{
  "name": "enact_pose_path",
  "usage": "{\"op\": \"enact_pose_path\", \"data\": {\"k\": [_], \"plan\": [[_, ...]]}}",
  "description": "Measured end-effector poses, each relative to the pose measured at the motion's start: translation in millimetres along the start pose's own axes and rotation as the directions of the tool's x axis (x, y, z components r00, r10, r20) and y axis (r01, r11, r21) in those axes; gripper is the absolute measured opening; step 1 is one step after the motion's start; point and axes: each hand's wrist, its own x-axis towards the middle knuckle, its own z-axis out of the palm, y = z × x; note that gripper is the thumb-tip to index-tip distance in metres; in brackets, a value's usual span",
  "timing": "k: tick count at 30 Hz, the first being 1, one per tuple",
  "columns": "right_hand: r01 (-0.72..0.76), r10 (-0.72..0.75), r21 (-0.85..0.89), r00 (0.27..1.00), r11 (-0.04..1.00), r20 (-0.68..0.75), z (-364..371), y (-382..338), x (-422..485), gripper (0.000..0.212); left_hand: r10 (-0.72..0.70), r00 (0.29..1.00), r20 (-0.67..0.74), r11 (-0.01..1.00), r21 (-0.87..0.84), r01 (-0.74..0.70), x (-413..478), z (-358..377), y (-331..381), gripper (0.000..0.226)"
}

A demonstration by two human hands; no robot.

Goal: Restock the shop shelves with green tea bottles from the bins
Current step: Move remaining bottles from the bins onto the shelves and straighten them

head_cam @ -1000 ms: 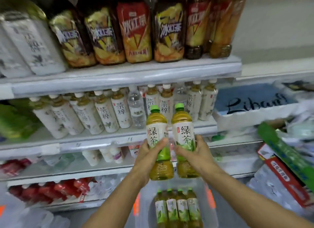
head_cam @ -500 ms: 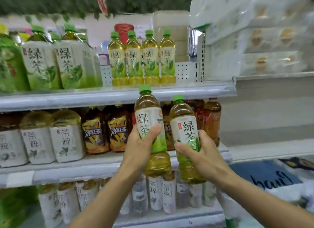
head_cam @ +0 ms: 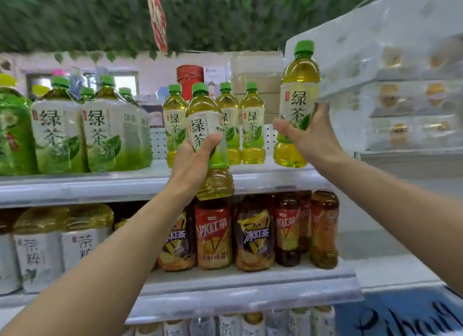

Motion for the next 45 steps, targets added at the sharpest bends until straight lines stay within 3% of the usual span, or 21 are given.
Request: {"op": "enact_pose_path", "data": {"k": [5,11,21,27,31,33,35,37,40,42,45], "plan": [[-0.058,0.058,-0.115,0.998,0.992,-0.006,6,32,50,0.073,0.002,0.998,0.057,0.998,0.07,-0.006,8,-1,-7,0.037],[-0.142,0.155,-0.239,0.987,0.96,0.037,20,72,73,0.076,-0.002,1.0,0.026,0.994,0.112,-0.001,9,-1,-8,0.071],[-0.158,0.188,-0.294,0.979,0.943,0.077,40,92,99,0.076,-0.04,0.999,0.008,0.994,0.1,0.039,12,1,-10,0.058],[-0.183,0.222,-0.3,0.97,0.936,0.1,41,91,102,0.074,-0.052,0.999,0.008,0.992,0.111,0.05,13,2,-9,0.067],[-0.279,0.33,-0.342,0.939,0.897,0.099,47,74,90,0.089,-0.072,0.997,0.018,0.993,0.092,0.07,13,2,-6,0.062],[-0.218,0.232,-0.444,0.973,0.869,-0.024,51,59,74,0.09,-0.078,0.997,0.026,0.996,0.043,0.077,14,1,-7,0.046],[-0.025,-0.01,-0.443,0.997,0.896,-0.077,57,42,51,0.08,-0.065,0.997,0.033,0.998,0.003,0.065,15,-2,-9,0.032],[0.139,-0.135,-0.307,0.99,0.941,0.035,64,29,28,0.062,-0.006,1.0,0.02,1.0,-0.03,0.007,19,-8,-9,0.024],[0.157,-0.073,-0.182,0.914,0.971,0.398,74,17,1,0.04,0.064,0.997,-0.044,0.992,-0.105,-0.069,35,-21,0,0.018],[0.187,-0.074,-0.171,0.854,0.967,0.515,83,12,-8,0.037,0.072,0.994,-0.082,0.986,-0.142,-0.083,50,-33,6,0.033],[0.195,-0.095,-0.124,0.826,0.973,0.555,98,1,-12,0.044,0.066,0.993,-0.094,0.991,-0.11,-0.077,70,-51,8,0.065]]}}
